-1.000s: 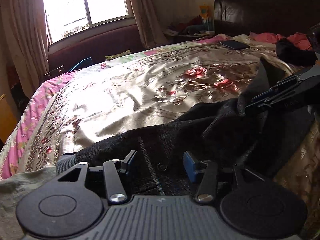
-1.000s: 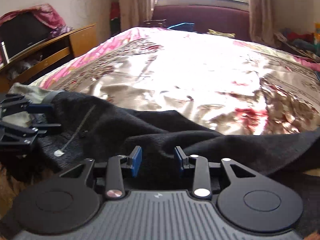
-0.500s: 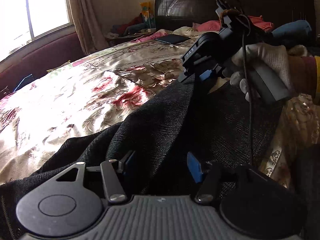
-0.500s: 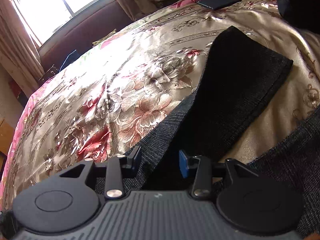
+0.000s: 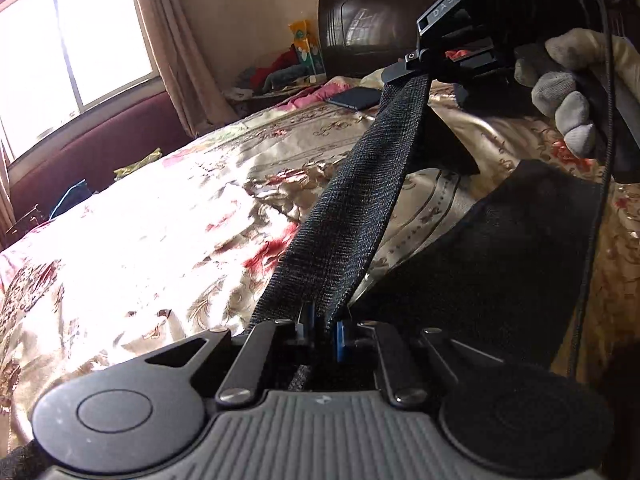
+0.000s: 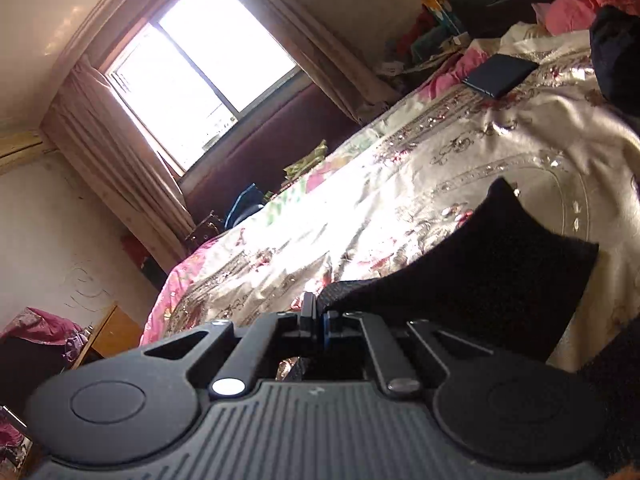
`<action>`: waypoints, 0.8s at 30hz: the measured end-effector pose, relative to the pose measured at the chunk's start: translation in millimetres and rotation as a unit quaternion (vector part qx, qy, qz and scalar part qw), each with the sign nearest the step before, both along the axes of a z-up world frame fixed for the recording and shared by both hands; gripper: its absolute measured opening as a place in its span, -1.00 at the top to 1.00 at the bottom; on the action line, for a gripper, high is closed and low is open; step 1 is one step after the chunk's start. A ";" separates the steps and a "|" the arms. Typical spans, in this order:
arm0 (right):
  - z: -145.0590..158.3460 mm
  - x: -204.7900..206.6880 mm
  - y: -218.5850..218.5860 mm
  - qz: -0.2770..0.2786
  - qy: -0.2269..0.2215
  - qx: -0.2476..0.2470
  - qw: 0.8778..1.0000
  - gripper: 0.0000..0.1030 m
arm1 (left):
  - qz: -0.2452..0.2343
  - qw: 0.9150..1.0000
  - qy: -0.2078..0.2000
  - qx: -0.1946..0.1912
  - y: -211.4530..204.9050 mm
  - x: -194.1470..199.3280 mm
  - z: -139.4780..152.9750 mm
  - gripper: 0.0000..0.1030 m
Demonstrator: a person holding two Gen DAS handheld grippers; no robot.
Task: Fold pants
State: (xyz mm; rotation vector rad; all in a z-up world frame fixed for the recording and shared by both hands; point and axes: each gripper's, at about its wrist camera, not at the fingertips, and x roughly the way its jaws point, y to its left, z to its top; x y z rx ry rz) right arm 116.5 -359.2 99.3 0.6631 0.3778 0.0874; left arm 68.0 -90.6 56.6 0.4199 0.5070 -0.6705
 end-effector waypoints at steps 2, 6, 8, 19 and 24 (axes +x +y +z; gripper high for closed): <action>2.9 -41.2 -3.9 -0.015 -0.012 -0.009 1.000 0.92 | -0.021 1.000 0.005 -0.001 -1.6 -16.3 -0.3 0.50; -53.3 -89.9 -12.7 -0.044 0.068 -0.021 0.996 0.90 | -0.052 0.995 0.065 0.048 -13.6 -30.9 -41.3 0.49; -91.6 -94.1 -18.5 -0.051 0.130 0.002 0.990 0.81 | -0.056 0.992 0.091 0.066 -16.6 -35.2 -60.4 0.50; -131.0 -86.7 -50.0 -0.067 0.081 0.186 0.977 0.46 | -0.058 0.992 0.092 0.064 -21.9 -33.9 -54.7 0.50; -151.5 -78.3 -62.1 -0.074 0.043 0.299 0.950 0.34 | -0.059 0.992 0.096 0.062 -22.3 -27.9 -57.0 0.50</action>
